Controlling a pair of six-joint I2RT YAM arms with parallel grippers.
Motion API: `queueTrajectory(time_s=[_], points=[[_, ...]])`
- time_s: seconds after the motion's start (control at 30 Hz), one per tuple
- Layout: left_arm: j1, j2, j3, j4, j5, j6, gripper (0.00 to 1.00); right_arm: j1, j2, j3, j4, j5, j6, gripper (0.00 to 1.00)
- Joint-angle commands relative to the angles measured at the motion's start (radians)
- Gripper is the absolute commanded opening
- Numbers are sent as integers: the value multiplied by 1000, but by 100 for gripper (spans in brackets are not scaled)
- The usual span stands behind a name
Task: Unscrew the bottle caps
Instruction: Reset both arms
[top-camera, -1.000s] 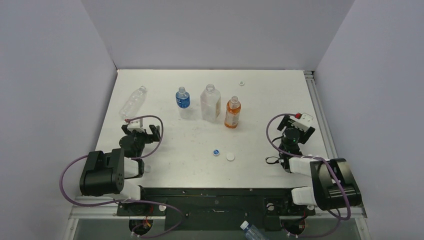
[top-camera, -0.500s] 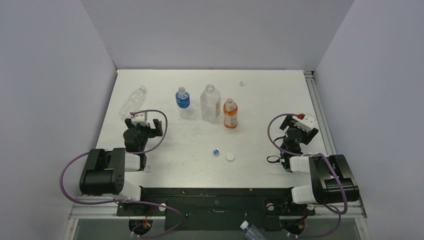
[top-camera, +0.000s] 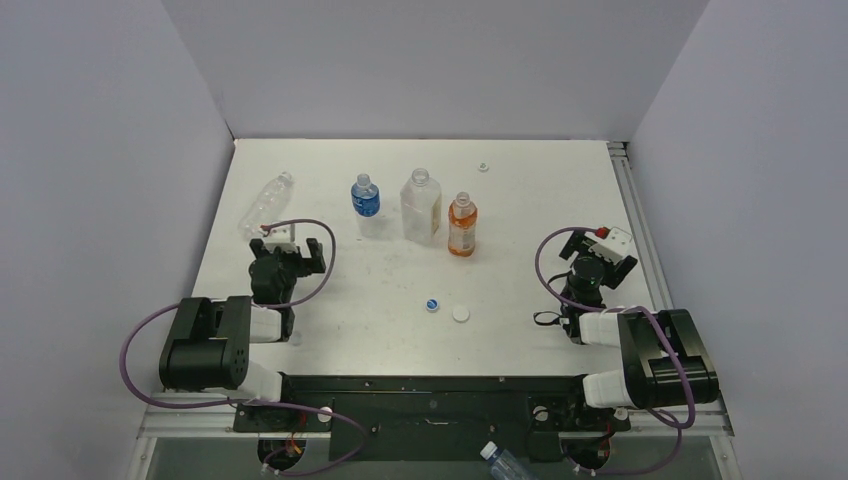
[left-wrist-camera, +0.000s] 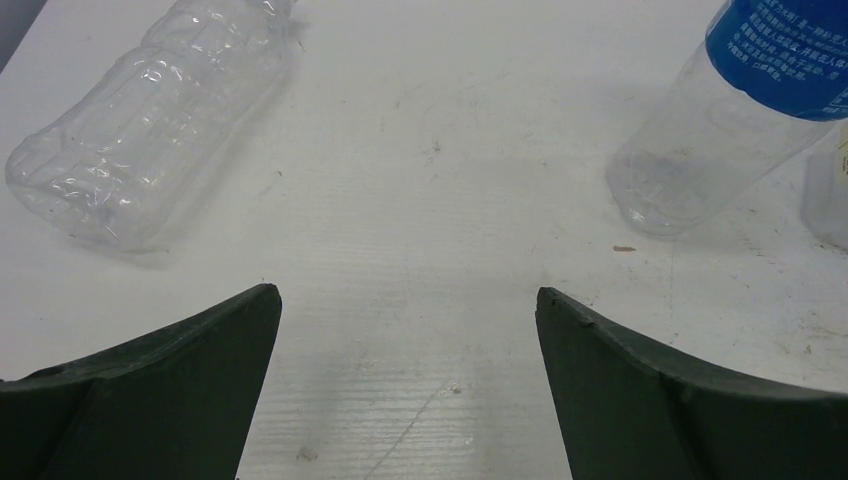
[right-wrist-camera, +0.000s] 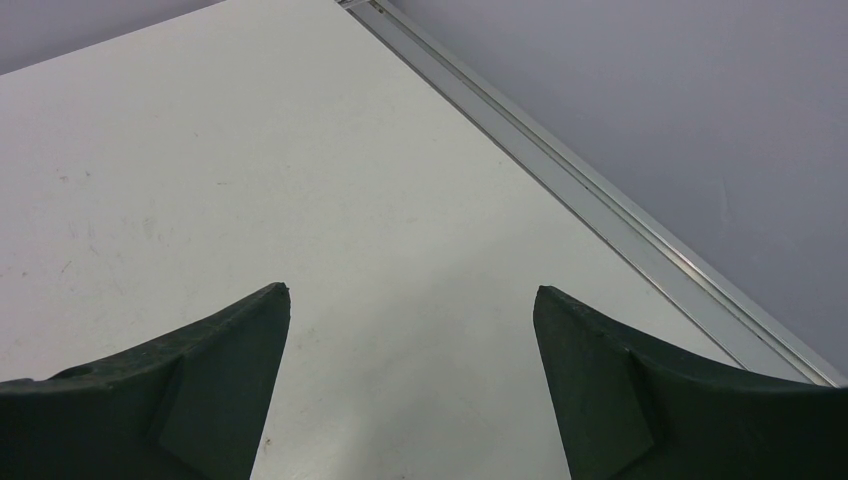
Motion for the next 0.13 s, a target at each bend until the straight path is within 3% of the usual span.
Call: queueTrajectory(time_s=[0.0, 0.1], points=[[-4, -9, 28, 13, -17, 7, 97, -2, -9, 9, 66, -7, 5, 87], [-3, -16, 19, 24, -19, 6, 97, -2, -9, 9, 66, -7, 5, 87]])
